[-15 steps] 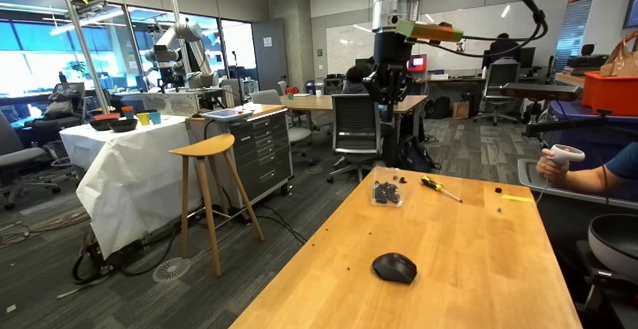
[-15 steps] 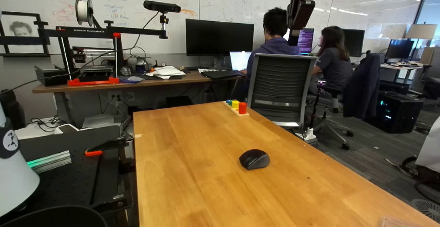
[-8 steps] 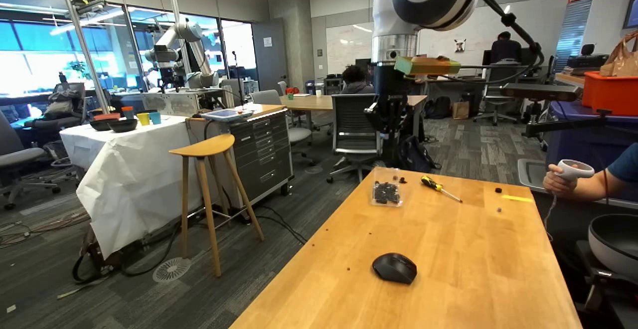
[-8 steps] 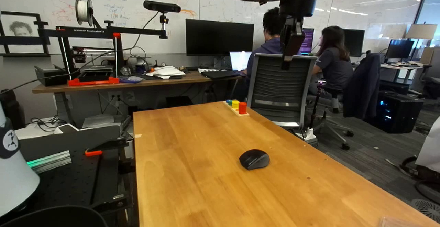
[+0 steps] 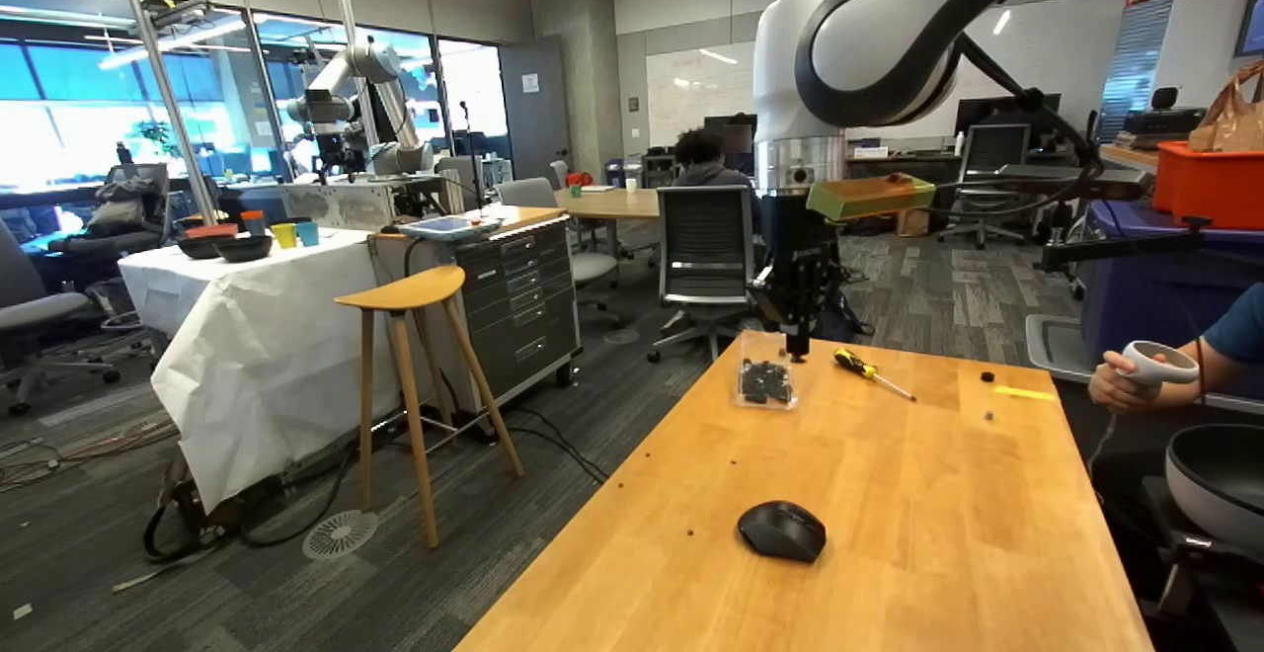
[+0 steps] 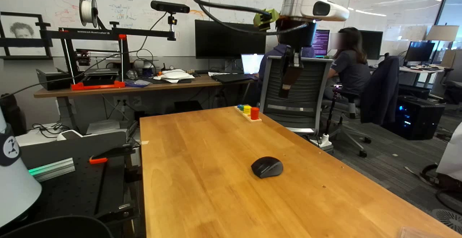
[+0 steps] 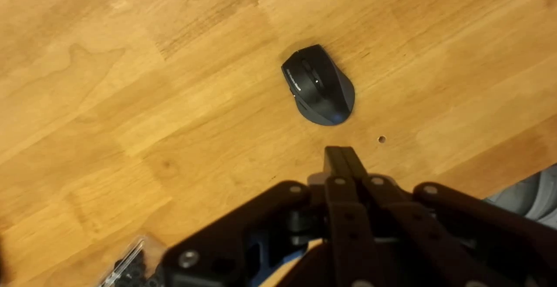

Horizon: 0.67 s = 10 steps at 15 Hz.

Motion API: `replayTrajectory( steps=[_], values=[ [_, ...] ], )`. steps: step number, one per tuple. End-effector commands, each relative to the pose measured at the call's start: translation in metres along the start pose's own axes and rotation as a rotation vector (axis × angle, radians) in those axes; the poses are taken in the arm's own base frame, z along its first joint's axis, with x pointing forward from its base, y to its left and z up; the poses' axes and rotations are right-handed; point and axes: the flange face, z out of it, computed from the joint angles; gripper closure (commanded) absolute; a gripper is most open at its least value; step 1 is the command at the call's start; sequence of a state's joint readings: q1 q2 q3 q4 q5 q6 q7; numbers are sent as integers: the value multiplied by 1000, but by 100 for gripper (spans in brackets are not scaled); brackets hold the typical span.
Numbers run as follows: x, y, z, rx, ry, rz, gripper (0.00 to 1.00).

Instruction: Press the right button on the mouse

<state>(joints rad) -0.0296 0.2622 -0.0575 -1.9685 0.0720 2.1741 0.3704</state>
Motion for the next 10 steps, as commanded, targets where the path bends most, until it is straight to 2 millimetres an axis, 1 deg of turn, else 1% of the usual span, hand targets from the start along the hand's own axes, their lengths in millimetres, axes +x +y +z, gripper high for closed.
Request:
replayTrajectory(
  steps=[1,4,10],
  values=[
    [-12,-1,19,-7,15,-33,98],
    [-19,-6,41,-5,25,-51,97],
    [-26,-25,78,37,78,-83,98]
  ],
)
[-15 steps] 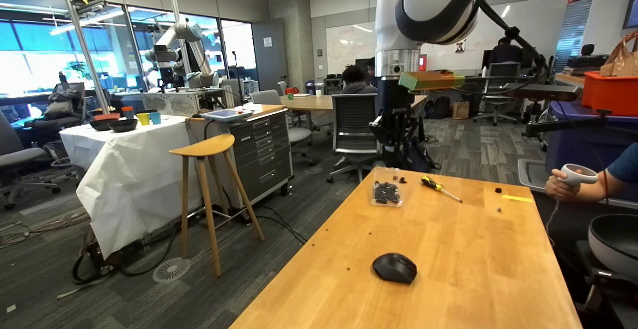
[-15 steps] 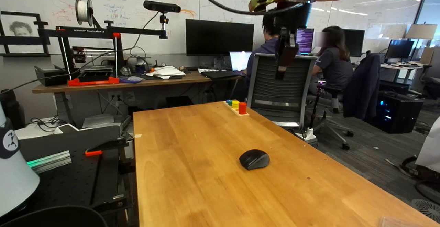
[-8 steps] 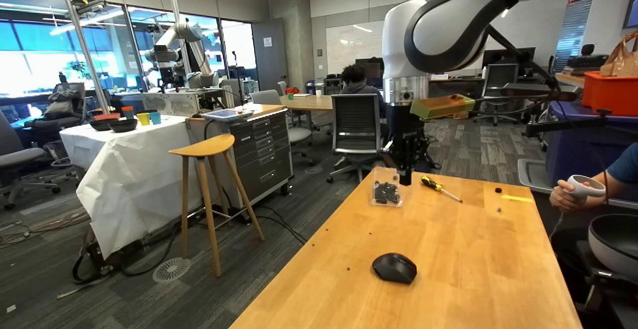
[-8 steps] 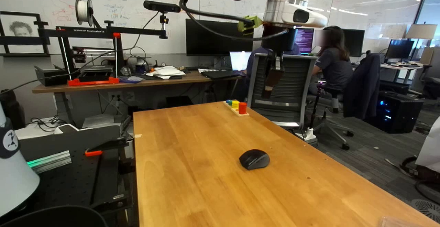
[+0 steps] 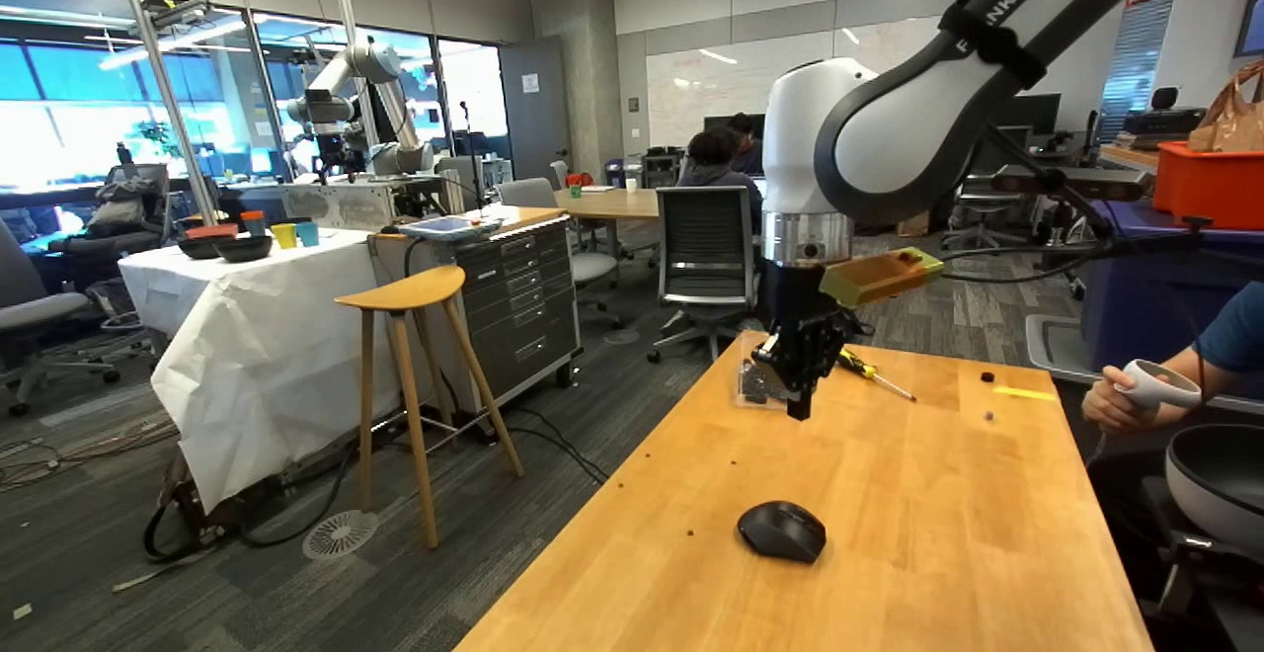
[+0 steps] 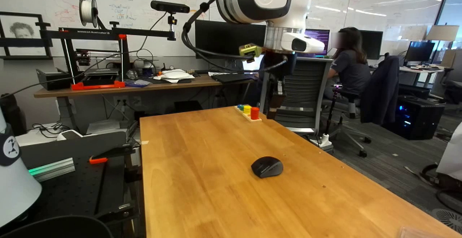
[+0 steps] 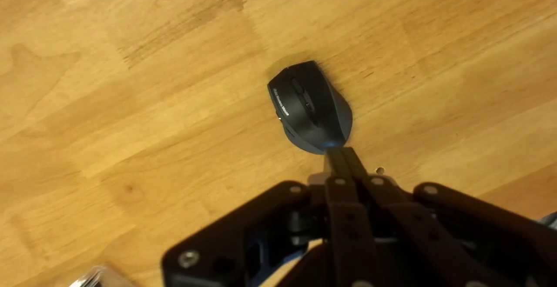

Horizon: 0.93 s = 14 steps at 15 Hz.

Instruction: Press the right button on the mouse

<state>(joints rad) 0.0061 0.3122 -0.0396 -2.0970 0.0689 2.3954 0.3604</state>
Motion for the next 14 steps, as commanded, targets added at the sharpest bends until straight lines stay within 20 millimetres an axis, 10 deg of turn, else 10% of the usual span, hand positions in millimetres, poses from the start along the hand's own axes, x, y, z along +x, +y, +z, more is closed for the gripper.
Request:
replayTrajectory(
  steps=[1,14],
  values=[
    [-4,-11,17,37,47,-32,98],
    [-2,1,67,33,74,-52,98]
  ],
)
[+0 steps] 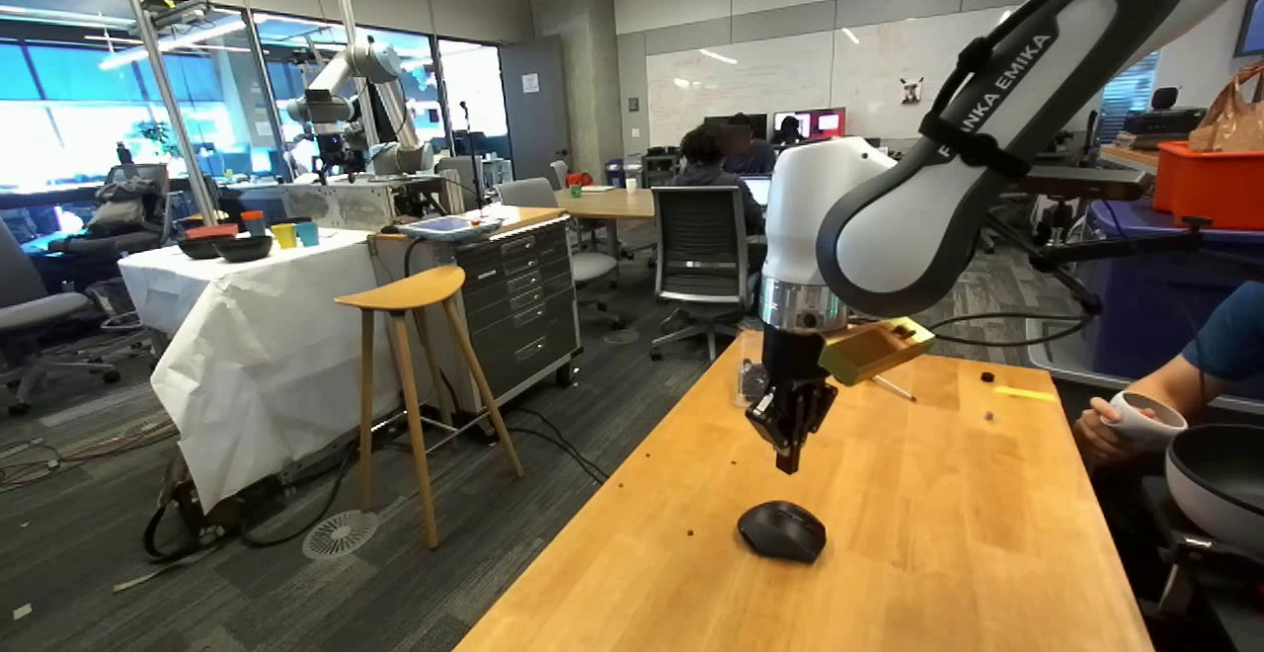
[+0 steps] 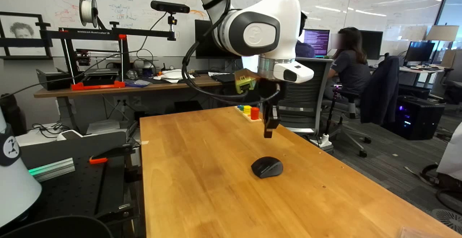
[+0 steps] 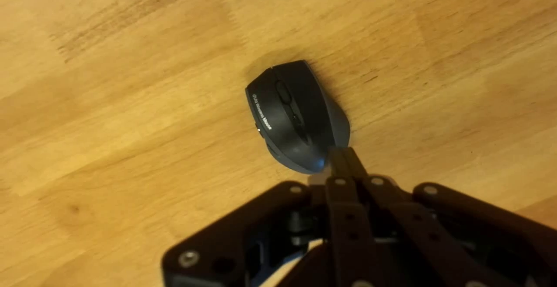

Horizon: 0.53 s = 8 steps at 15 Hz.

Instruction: Press the right button on the mouse

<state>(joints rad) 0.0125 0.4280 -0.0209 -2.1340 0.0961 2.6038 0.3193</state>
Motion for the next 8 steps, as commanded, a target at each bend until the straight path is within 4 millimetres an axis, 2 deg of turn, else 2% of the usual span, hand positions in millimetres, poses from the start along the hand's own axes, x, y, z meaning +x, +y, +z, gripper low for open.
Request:
replayTrajectory(
  steps=[1,8],
  values=[
    [3,12,6,4,29,-17,98],
    [0,26,31,-18,26,-25,99]
  ],
)
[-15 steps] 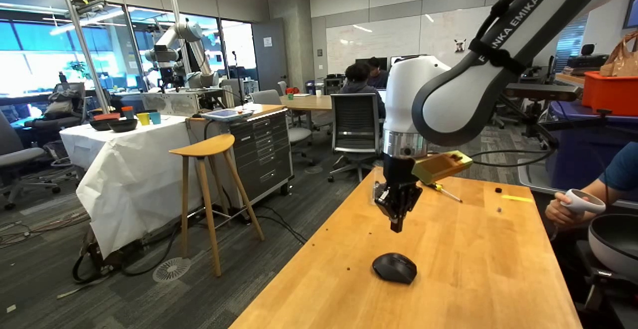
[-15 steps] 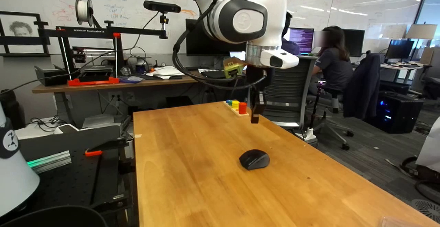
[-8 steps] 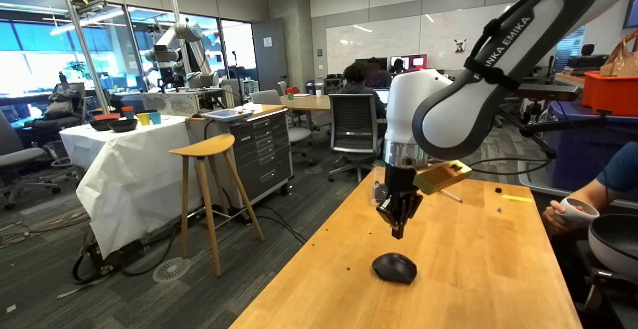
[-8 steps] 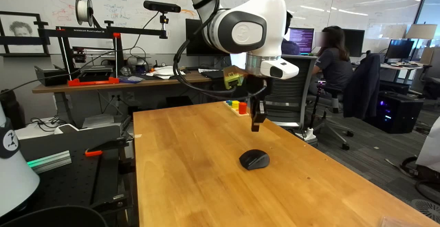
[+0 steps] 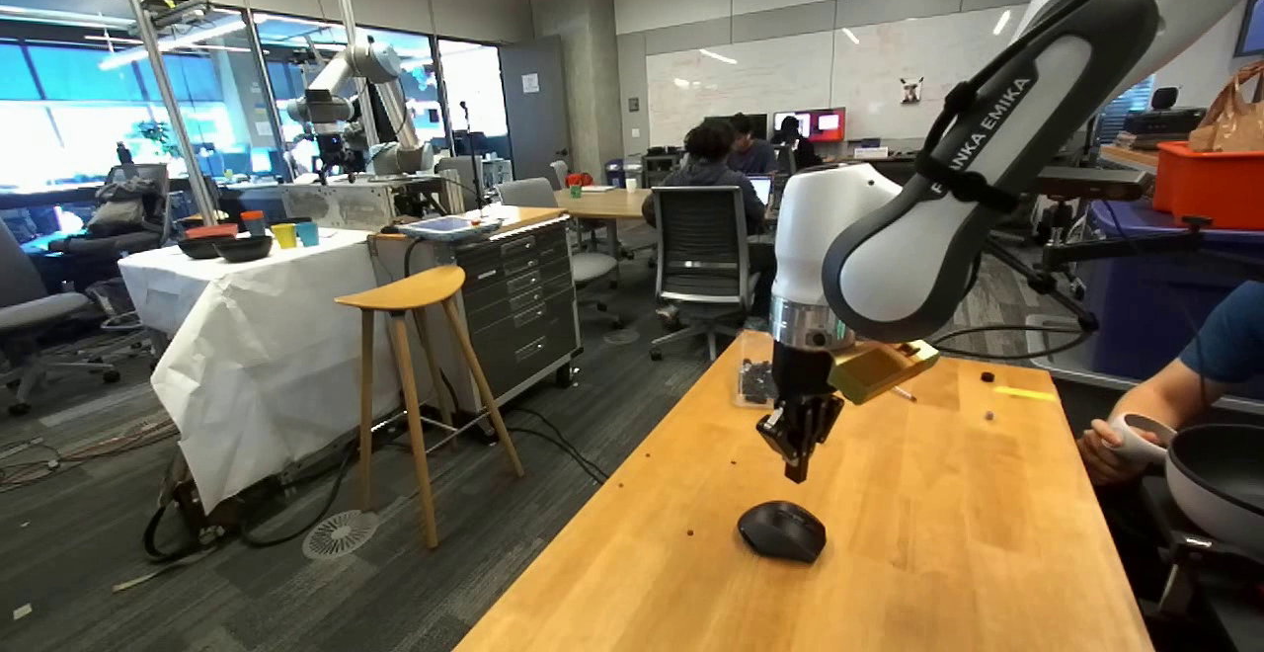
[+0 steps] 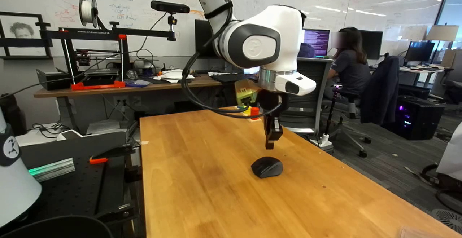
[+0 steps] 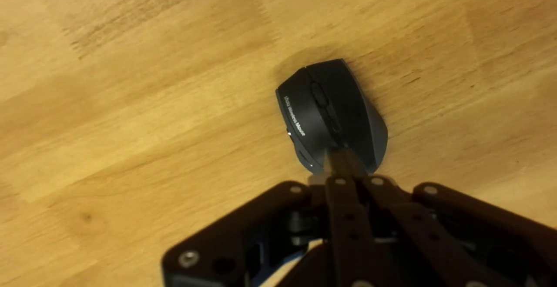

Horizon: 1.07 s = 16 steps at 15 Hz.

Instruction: Press the right button on the mouse

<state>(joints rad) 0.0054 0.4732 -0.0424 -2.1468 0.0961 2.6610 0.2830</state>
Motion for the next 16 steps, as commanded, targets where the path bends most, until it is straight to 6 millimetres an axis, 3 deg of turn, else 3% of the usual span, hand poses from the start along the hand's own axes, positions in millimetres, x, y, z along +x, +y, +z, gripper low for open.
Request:
replayTrajectory(
  steps=[1,16],
  values=[
    [-2,8,11,-6,18,-19,99],
    [-11,20,61,-43,-2,-46,99]
  ],
)
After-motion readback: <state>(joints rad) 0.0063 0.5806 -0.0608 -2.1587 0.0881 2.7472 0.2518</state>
